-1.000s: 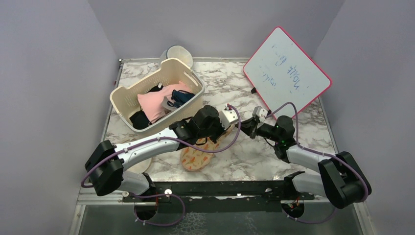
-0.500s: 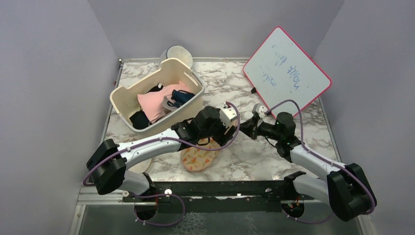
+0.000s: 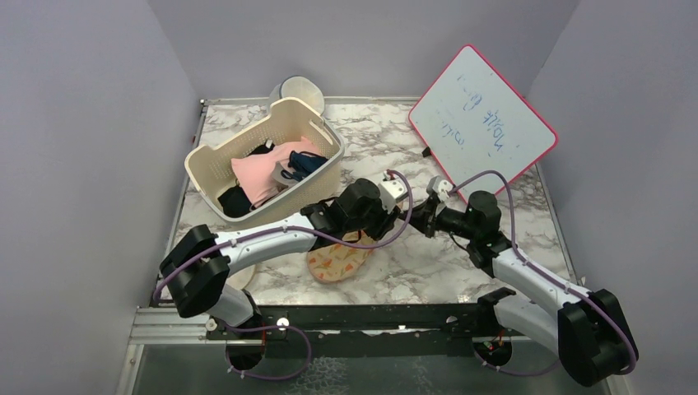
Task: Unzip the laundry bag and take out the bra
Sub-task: Unzip the laundry bag at the center of the board.
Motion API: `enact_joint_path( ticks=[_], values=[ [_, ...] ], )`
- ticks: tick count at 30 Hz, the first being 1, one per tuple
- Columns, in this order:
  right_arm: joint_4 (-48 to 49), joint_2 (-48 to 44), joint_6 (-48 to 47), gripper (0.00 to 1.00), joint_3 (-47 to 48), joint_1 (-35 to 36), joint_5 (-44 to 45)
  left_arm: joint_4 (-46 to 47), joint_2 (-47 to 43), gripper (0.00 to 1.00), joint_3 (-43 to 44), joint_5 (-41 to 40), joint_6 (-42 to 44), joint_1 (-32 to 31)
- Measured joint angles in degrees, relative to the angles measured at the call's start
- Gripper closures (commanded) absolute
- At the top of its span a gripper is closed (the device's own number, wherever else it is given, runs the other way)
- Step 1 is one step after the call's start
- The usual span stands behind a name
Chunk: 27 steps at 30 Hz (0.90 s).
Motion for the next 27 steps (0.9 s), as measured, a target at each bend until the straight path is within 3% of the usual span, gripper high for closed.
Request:
enact_joint_path(
  ticks=[3, 9, 27],
  values=[
    [-0.92, -0.13, -0.15, 0.99, 0.00, 0.00, 0.48, -0.02, 0.85, 0.90, 0.87, 0.02, 0.17, -0.04],
    [-6.19, -0.57, -0.37, 0.99, 1.42, 0.02, 4.74, -0.39, 1.51, 1.00, 1.57, 0.46, 2.84, -0.31],
    [-14.38, 8.52, -0.55, 0.99, 10.16, -3.02, 10.40, -2.21, -4.07, 1.00, -1.36, 2.38, 10.21, -2.12]
  ],
)
